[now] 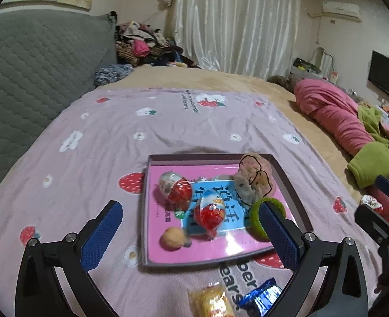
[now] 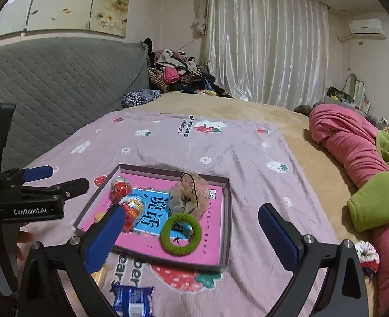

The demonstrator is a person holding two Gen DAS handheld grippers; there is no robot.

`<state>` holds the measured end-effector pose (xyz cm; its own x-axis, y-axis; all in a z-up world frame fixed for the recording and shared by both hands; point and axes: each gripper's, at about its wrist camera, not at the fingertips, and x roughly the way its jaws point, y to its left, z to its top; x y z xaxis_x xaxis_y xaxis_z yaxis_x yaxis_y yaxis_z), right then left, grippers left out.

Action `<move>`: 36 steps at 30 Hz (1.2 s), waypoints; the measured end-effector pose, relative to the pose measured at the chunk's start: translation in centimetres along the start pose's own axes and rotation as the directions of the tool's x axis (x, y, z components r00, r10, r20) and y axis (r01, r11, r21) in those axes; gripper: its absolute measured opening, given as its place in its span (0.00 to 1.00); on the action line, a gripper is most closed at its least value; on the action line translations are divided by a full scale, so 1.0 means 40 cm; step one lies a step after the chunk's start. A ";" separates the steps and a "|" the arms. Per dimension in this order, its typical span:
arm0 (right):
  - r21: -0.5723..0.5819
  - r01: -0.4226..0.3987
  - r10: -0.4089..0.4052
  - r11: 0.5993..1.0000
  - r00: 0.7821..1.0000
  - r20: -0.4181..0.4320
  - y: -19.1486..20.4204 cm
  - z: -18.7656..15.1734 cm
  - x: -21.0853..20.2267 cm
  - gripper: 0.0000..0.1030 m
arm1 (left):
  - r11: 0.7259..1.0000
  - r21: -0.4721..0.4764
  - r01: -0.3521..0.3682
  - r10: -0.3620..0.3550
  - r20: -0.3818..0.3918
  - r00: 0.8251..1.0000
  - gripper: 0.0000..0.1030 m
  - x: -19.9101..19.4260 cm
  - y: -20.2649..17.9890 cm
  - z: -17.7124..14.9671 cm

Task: Organize objects
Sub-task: 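Withdraw both open tools up and away from the tray, then move the left tool to the yellow bread pack while the right tool approaches the blue packet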

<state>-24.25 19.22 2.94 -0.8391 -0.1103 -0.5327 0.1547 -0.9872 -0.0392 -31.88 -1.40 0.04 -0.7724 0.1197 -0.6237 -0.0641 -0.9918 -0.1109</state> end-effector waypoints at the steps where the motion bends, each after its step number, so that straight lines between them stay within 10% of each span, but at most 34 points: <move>1: 0.001 0.000 0.000 1.000 1.000 -0.003 -0.001 0.004 -0.016 0.99 | 1.000 -0.004 -0.004 0.004 -0.002 1.000 1.00 -0.014 0.001 -0.003; 36: -0.065 -0.026 0.027 0.998 1.000 0.015 0.072 0.020 -0.421 0.99 | 0.997 0.026 -0.072 0.073 -0.036 0.997 1.00 -0.414 -0.041 -0.086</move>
<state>-10.09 18.13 12.49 -0.8424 -0.1386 -0.5208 0.2098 -0.9745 -0.0801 -16.79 -1.58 7.88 -0.7516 0.0483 -0.6579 -0.0242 -0.9987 -0.0457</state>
